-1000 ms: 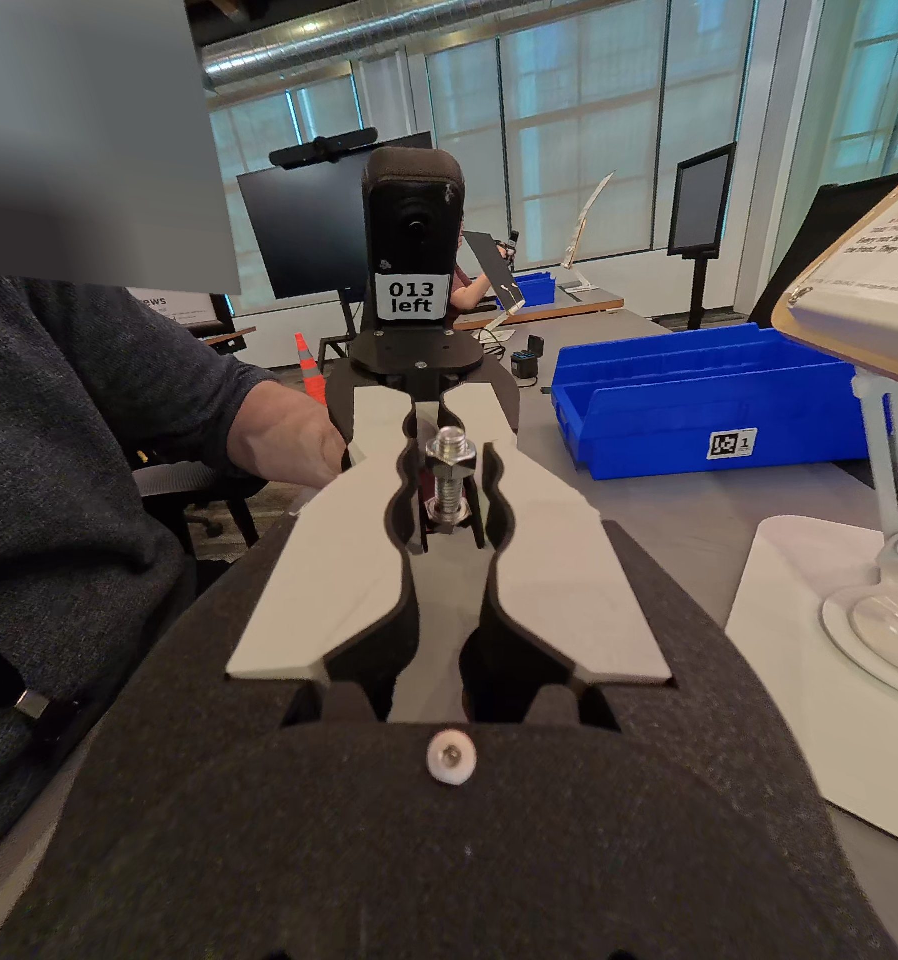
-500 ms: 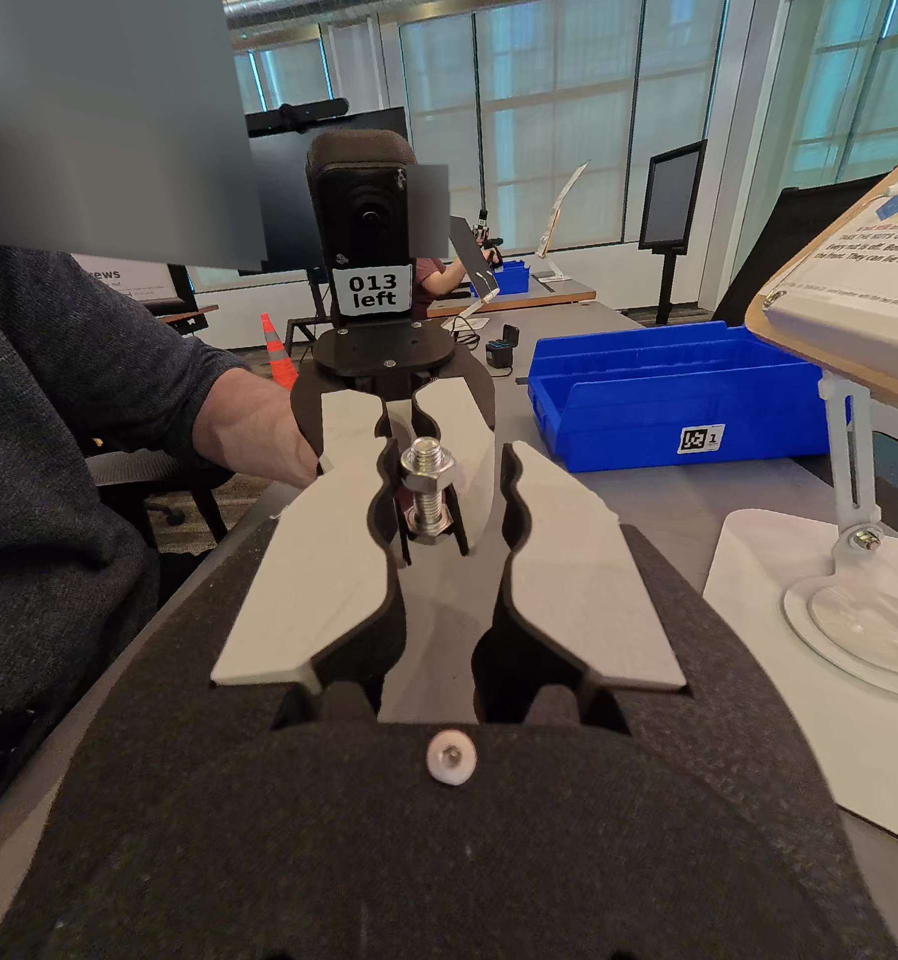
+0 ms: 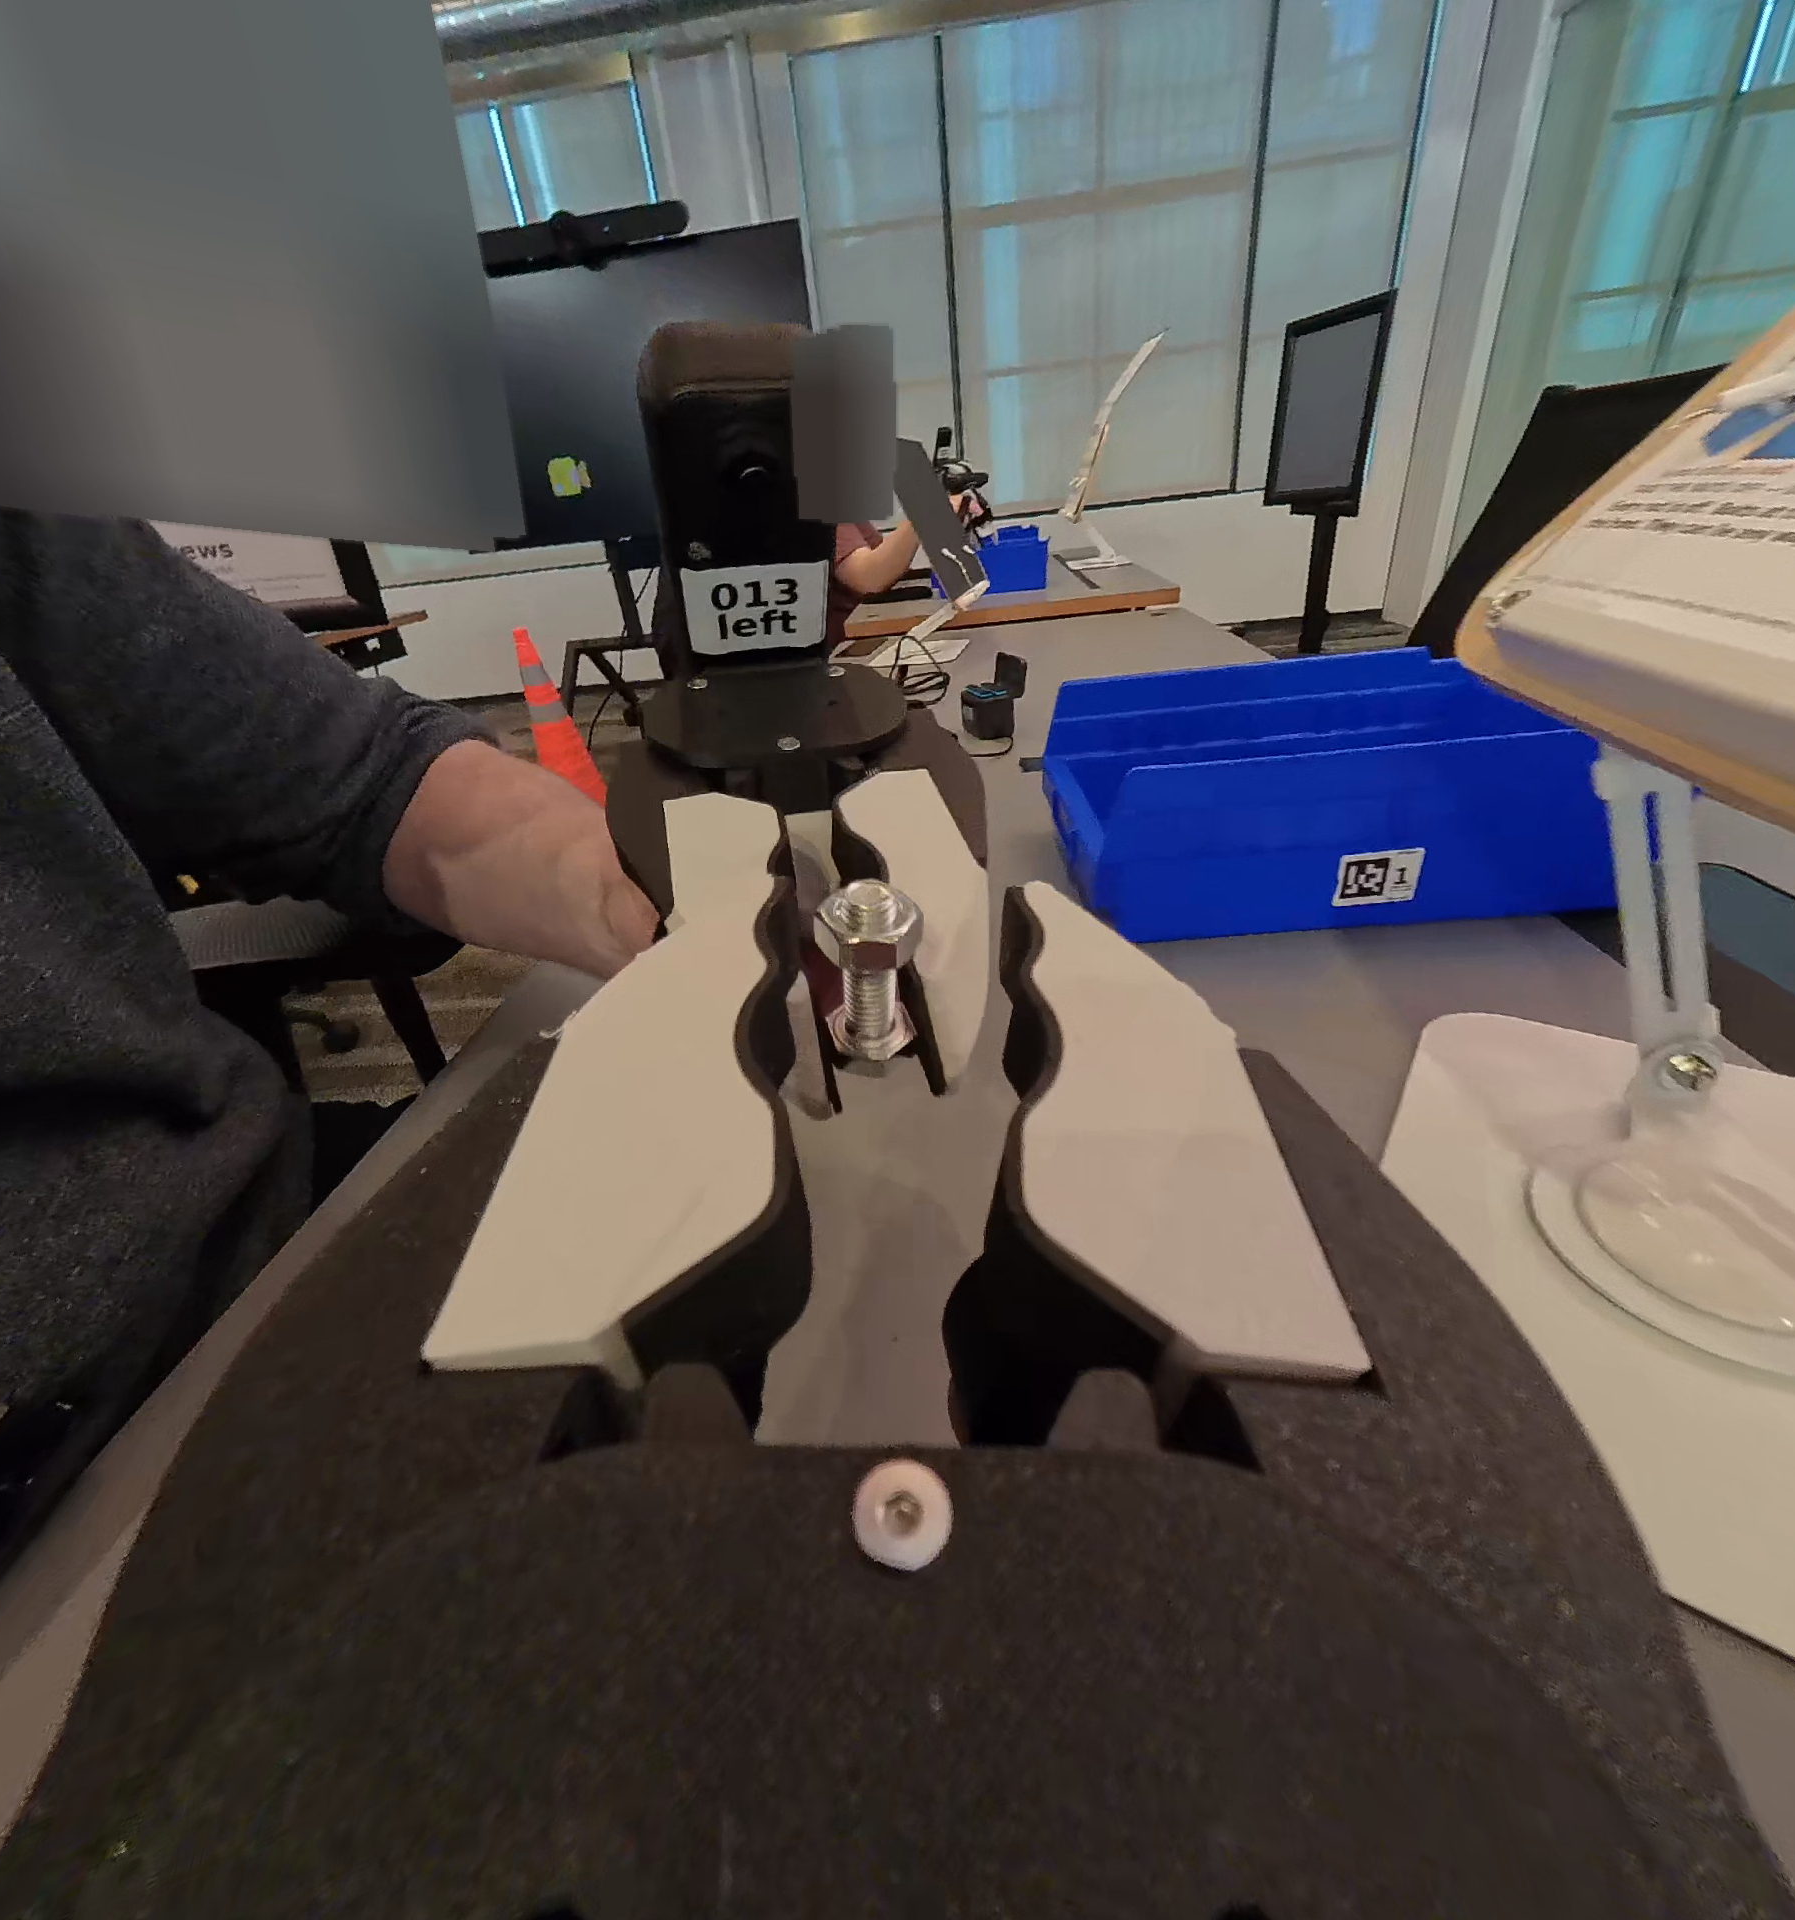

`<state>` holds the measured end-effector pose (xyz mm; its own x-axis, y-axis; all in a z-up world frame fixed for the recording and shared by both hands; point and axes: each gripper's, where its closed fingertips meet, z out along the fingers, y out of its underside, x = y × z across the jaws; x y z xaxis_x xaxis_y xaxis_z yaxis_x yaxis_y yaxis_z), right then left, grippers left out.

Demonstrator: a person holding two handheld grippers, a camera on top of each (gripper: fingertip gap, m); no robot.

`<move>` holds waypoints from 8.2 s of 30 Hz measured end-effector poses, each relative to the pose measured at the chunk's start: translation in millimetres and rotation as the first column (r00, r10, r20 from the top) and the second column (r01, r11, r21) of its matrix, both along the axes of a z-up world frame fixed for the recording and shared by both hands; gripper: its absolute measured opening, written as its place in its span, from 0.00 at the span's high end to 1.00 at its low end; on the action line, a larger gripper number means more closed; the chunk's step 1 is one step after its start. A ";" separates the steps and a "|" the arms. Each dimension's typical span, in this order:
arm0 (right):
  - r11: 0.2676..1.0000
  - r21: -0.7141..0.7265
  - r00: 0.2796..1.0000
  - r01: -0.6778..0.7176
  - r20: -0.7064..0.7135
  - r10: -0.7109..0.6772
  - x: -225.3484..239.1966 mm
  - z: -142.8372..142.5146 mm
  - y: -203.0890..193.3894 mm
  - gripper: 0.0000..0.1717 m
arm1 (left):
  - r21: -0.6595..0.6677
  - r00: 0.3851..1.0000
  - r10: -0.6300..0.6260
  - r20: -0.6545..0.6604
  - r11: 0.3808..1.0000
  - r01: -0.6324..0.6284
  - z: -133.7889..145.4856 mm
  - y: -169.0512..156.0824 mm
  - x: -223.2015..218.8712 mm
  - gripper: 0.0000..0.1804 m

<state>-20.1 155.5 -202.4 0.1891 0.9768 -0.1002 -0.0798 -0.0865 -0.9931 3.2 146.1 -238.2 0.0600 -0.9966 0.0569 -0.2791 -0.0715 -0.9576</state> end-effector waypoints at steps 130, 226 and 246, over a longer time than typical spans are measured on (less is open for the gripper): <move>0.978 -0.156 0.875 0.141 0.482 -0.049 7.0 -32.1 -4.5 0.82 | 0.367 0.950 0.195 -0.243 0.925 -0.096 -20.1 18.5 -9.2 0.90; 0.909 0.262 0.759 -0.323 0.645 0.083 6.1 -45.5 -52.2 0.89 | -0.360 0.881 -0.470 -0.050 0.832 0.423 -26.0 -53.6 -14.7 0.89; 0.986 -0.107 0.939 0.126 0.333 -0.084 16.7 -41.2 -9.5 0.89 | 0.376 0.967 0.126 -0.223 0.926 -0.034 -24.6 16.3 -8.6 0.70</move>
<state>-3.3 146.0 -243.6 0.3326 0.9332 -0.1359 0.2309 -0.2203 -0.9477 -5.3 162.4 -262.7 0.1064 -0.9355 -0.3369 -0.5105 0.2394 -0.8259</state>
